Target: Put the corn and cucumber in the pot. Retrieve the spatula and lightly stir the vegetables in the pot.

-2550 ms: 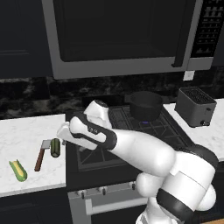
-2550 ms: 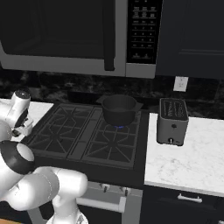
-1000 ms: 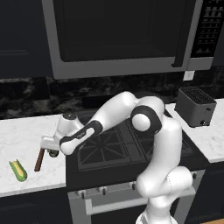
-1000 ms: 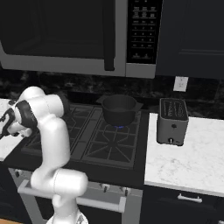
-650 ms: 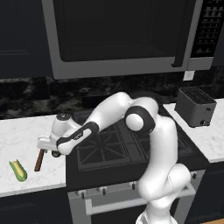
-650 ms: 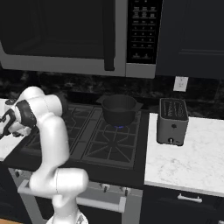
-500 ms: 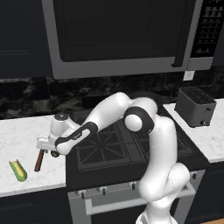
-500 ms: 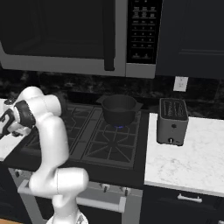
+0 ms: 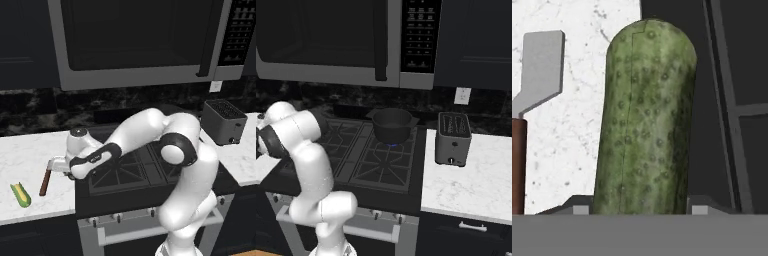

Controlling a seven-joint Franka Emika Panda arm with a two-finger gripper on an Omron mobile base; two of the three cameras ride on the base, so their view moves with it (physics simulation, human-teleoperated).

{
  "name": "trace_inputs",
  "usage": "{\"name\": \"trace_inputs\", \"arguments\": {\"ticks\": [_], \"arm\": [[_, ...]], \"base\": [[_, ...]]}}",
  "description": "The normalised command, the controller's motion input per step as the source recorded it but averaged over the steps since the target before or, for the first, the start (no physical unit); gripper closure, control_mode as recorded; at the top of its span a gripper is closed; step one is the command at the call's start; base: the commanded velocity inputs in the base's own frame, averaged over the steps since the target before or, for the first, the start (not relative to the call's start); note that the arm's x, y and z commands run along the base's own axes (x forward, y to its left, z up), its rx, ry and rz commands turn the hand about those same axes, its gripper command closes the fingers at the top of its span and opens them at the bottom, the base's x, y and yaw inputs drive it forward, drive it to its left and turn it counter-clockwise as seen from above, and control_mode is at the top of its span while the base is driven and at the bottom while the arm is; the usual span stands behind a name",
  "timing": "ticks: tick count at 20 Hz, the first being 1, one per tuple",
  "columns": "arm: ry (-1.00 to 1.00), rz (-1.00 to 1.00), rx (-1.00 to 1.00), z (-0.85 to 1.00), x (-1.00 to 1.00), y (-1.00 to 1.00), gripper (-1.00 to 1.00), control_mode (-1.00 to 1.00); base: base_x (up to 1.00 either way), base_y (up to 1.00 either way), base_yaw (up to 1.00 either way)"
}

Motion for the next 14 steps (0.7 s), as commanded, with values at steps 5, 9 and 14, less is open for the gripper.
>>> {"name": "trace_inputs", "arguments": {"ticks": [5,9,14], "arm": [[-0.09,0.08,0.00,0.76,-0.68,-0.99,1.00,-1.00],[-0.05,0.00,0.00,1.00,-0.43,-1.00,1.00,-1.00],[-0.01,0.00,0.08,1.00,-0.29,-1.00,1.00,-1.00]], "base": [[0.00,0.00,0.00],[0.00,0.00,0.00],[0.00,0.00,0.00]]}}
